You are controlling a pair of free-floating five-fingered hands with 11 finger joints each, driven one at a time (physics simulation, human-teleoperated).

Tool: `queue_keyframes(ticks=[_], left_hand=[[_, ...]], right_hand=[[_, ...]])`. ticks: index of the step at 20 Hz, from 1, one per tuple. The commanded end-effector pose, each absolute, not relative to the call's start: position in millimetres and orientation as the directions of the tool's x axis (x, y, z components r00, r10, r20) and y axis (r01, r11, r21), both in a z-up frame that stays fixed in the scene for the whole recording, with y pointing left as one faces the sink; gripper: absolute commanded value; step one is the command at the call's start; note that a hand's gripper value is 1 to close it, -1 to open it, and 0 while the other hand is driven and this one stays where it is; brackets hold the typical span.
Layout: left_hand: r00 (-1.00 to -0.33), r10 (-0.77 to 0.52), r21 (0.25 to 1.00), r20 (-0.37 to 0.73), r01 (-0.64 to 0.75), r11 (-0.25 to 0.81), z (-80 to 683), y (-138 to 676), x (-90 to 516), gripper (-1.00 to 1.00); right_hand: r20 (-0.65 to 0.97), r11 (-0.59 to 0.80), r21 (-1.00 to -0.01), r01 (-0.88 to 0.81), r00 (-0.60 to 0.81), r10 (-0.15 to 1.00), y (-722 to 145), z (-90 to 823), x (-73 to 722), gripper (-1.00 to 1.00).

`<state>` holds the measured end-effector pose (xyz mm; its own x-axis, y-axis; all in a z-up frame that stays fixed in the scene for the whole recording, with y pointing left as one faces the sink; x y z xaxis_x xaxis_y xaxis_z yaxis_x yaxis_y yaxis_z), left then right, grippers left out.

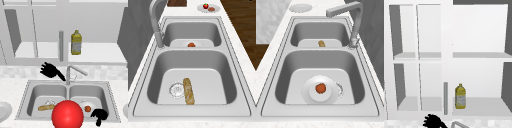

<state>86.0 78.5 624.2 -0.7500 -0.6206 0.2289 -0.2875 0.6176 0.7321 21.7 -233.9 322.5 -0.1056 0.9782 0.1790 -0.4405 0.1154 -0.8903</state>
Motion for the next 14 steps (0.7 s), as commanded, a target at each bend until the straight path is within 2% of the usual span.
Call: queue_keyframes(ticks=[1, 14], left_hand=[[-0.717, -0.658, 0.656, 0.23, -0.385, 0.649, 624.2, 75.7, 86.0, -1.0], [-0.697, -0.682, 0.643, 0.222, -0.421, 0.64, 630.6, 67.2, 83.3, -1.0]], right_hand=[[0.179, 0.115, -0.89, -0.441, -0.106, 0.978, -233.9, 322.5, 21.7, 0.0], [0.179, 0.115, -0.89, -0.441, -0.106, 0.978, -233.9, 322.5, 21.7, 0.0]])
